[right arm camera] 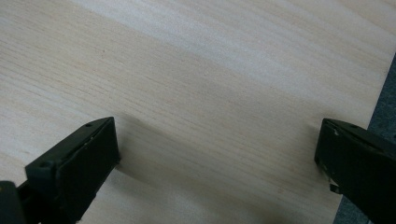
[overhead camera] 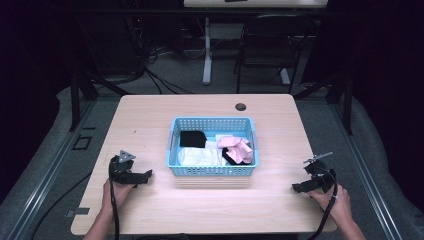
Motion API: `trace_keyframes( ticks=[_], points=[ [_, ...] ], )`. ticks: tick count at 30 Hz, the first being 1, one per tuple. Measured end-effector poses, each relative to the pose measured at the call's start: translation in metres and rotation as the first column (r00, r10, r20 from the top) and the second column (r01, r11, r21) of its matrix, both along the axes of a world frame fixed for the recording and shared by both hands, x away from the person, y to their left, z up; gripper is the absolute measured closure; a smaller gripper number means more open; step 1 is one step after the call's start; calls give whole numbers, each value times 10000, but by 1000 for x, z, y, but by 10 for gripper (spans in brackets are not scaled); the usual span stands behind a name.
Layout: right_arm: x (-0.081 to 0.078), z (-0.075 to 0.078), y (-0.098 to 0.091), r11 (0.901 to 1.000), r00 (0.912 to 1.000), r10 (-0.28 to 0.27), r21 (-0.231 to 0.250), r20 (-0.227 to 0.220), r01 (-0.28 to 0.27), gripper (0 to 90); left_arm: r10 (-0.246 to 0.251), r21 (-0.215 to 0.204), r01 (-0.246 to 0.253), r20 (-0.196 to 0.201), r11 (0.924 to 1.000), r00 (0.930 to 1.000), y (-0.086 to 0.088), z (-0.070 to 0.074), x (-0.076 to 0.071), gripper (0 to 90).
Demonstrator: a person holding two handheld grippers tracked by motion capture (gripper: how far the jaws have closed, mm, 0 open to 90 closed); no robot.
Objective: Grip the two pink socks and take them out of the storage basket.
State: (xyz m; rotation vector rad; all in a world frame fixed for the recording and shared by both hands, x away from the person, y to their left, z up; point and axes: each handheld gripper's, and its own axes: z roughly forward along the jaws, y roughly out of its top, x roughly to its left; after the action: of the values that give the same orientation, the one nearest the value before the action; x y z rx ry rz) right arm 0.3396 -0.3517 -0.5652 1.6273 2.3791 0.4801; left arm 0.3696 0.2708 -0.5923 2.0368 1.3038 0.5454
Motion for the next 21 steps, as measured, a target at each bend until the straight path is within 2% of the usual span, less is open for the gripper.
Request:
trace_keyframes(
  ticks=[11, 12, 15, 16, 19, 21],
  points=[
    [0, 0, 0, 10000, 9999, -93, -3, -61, 93, 0, 73, 4, -73, -16, 10000, 10000, 0, 0, -1, 0],
    [0, 1, 0, 9999, 9999, -83, -123, -120, 81, 0, 89, 5, -89, -16, 10000, 10000, 0, 0, -1, 0],
    [0, 0, 1, 9998, 9997, -160, -82, -170, 159, 0, 91, 2, -91, -15, 10000, 10000, 0, 0, -1, 0],
    [1, 2, 1, 9998, 9992, -5, -223, -393, -3, 0, 96, 0, -96, -13, 10000, 10000, 0, 0, -1, 0],
    [3, 4, 2, 9989, 9985, 60, -462, -537, -85, 0, 96, -7, -96, -7, 10000, 10000, 0, 0, -1, 0],
    [4, 5, 2, 9993, 9987, 54, -367, -509, -73, 0, 99, -9, -99, -12, 10000, 10000, 0, 0, -1, 0]
  ],
)
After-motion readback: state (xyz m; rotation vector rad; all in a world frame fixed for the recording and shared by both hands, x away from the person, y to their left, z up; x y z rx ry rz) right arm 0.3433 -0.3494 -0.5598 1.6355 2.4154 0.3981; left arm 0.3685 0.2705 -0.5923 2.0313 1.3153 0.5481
